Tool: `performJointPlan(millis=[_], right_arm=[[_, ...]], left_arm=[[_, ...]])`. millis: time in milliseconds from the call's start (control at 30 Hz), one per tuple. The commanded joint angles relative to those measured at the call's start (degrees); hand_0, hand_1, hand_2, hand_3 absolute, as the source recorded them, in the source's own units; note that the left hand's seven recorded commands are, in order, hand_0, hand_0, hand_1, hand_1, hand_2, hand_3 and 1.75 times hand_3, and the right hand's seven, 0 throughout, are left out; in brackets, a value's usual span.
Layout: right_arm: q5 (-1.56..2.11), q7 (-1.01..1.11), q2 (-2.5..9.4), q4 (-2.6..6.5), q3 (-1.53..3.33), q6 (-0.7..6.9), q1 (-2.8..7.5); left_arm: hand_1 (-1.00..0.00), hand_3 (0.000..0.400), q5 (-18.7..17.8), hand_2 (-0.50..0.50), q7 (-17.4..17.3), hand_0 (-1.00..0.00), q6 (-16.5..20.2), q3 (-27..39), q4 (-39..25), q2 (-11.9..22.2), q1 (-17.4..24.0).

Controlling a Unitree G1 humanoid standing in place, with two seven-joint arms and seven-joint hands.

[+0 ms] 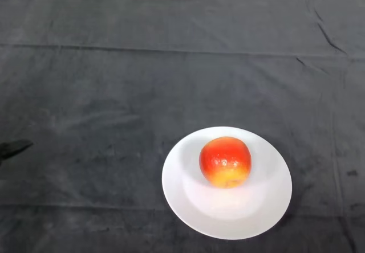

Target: Move the apple to the plate

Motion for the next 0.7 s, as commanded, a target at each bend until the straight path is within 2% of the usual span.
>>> performJointPlan(millis=[33,367,700], right_arm=[[1.09,-0.19,-1.14,-0.48,0.12,-0.45,-0.73],[1.11,-0.2,-1.15,-0.46,0.12,-0.45,-0.74],[1.14,-0.18,-1.2,-0.37,0.1,-0.45,-0.77]], left_arm=[[0.0,0.0,-0.9,0.0,1.0,0.0,-2.2,2.4,2.9,0.9,1.3],[0.0,0.0,-2.4,0.0,3.0,0.0,-11.4,7.0,13.7,-2.4,-0.6],[0.0,0.0,-4.2,0.0,3.6,0.0,-18.5,8.9,24.8,-4.8,-4.2]])
